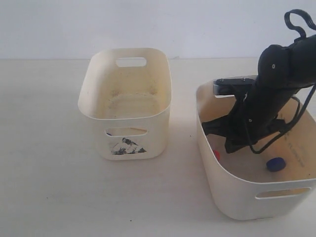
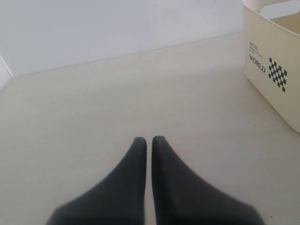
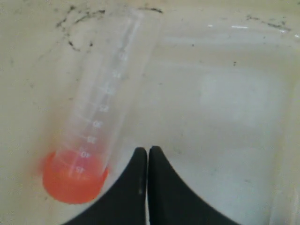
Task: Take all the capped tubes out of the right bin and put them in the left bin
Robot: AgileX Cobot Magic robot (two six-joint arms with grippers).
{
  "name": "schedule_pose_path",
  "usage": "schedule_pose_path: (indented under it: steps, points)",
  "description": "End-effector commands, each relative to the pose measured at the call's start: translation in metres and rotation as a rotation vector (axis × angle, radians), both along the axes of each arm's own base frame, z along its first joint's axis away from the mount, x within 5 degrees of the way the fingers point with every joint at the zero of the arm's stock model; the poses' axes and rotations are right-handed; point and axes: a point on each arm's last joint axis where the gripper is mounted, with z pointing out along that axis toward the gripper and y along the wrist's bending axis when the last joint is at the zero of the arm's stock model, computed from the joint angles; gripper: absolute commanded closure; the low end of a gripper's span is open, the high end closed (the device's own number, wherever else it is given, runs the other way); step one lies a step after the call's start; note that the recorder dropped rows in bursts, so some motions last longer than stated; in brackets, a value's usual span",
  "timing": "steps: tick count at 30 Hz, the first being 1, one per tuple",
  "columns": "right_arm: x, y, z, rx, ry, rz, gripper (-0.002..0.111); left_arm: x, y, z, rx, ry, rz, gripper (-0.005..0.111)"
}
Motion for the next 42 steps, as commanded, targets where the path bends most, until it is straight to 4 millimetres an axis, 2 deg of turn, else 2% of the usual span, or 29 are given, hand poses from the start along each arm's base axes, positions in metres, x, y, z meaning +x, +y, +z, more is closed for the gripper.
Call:
schedule_pose_path:
  steps: [1,12,16,21,29,37,42]
  points:
    - [0.001,0.008,0.0,0.073,-0.01,-0.061,0.108,0.0,0.0,0.002,-0.013,-0.007,0.0,0.102]
    - [-0.01,0.019,0.002,0.199,0.132,-0.101,0.108,0.0,0.0,0.002,-0.013,-0.007,0.0,0.102]
    - [-0.01,0.02,0.005,0.223,0.133,-0.116,0.108,0.0,0.0,0.002,-0.013,-0.007,0.0,0.102]
    - [-0.012,0.02,0.03,0.246,0.048,-0.104,0.108,0.0,0.0,0.002,-0.013,-0.007,0.0,0.102]
    - [-0.014,0.019,0.034,0.24,0.043,-0.081,0.108,0.0,0.0,0.002,-0.013,-0.007,0.0,0.102]
    - [-0.016,0.006,0.033,0.132,0.06,-0.101,0.108,0.0,0.0,0.002,-0.013,-0.007,0.0,0.102]
    - [-0.018,0.005,0.045,0.137,0.024,-0.094,0.108,0.0,0.0,0.002,-0.013,-0.007,0.0,0.102]
